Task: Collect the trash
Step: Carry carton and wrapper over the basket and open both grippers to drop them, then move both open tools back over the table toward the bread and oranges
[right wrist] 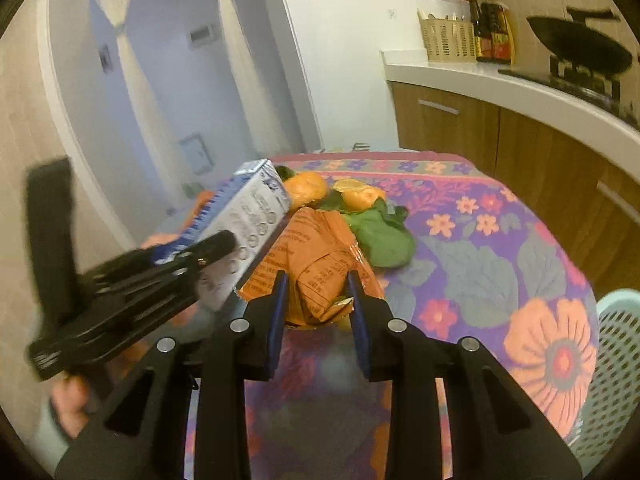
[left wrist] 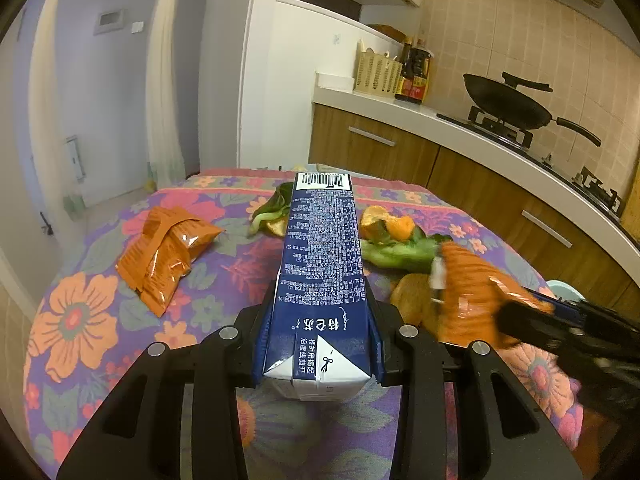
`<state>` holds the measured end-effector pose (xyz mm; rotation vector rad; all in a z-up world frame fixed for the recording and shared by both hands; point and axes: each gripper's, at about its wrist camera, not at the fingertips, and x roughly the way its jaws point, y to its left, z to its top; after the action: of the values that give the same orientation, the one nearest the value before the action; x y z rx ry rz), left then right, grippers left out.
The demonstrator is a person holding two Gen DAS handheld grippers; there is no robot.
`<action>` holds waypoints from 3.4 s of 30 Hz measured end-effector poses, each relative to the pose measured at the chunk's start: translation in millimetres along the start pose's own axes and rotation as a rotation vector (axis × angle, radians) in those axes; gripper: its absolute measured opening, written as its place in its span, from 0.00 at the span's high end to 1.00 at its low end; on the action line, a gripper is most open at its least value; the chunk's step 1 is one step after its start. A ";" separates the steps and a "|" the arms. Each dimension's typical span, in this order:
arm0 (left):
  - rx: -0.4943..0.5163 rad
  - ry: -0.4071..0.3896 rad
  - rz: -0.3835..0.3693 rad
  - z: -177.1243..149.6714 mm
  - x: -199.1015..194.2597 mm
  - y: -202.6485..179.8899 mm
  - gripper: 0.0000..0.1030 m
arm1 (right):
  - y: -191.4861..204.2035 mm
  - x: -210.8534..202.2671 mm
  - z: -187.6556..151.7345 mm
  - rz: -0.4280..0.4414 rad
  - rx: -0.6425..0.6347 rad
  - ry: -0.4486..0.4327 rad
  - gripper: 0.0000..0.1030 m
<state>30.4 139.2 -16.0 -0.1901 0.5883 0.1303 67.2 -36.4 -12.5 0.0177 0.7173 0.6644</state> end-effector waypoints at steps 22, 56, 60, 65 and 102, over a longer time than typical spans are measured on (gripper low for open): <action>0.158 -0.075 -0.277 -2.5 -58.9 -122.3 0.66 | -83.2 -142.0 -39.6 -0.392 0.094 -0.219 0.75; 0.386 0.319 -0.426 -54.3 52.3 -349.1 0.55 | -264.0 -167.0 -125.0 -0.607 0.541 -0.035 0.58; 0.380 0.315 -0.431 -55.0 51.7 -349.3 0.55 | -267.2 -172.9 -126.9 -0.609 0.553 -0.042 0.58; 0.371 0.283 -0.430 -50.7 41.8 -340.4 0.55 | -263.7 -176.8 -122.9 -0.608 0.545 -0.055 0.58; 0.078 -0.050 -0.194 44.9 -45.5 -75.6 0.28 | -62.9 -73.4 -0.6 -0.342 0.111 -0.090 0.58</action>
<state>30.4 72.0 56.7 -0.1666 0.5215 -0.0758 60.8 -128.3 16.6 0.0263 0.6497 0.2946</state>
